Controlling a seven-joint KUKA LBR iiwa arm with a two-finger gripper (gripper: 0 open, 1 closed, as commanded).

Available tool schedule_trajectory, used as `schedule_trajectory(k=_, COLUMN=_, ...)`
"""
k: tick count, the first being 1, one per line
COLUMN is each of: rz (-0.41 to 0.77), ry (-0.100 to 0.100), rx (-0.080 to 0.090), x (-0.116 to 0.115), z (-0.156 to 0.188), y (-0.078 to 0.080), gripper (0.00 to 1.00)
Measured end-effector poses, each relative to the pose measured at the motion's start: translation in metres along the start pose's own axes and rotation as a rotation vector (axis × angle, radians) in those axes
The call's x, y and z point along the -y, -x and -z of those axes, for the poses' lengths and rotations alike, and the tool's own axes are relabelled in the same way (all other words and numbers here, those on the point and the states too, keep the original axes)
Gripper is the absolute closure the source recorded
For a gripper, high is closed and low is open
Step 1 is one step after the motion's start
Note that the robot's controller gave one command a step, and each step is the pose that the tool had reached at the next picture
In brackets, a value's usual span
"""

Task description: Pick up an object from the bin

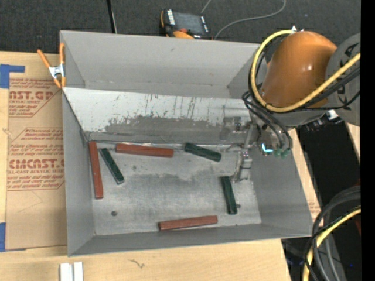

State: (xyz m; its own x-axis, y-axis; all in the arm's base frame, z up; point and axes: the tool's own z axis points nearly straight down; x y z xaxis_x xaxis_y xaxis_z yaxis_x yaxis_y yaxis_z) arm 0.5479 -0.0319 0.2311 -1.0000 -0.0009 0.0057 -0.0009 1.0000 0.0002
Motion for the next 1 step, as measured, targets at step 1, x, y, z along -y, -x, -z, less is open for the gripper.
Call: schedule_trajectory(k=1, rz=0.038, ry=0.000, rx=0.002, x=0.0092, z=-0.1047, y=0.0450, gripper=0.00)
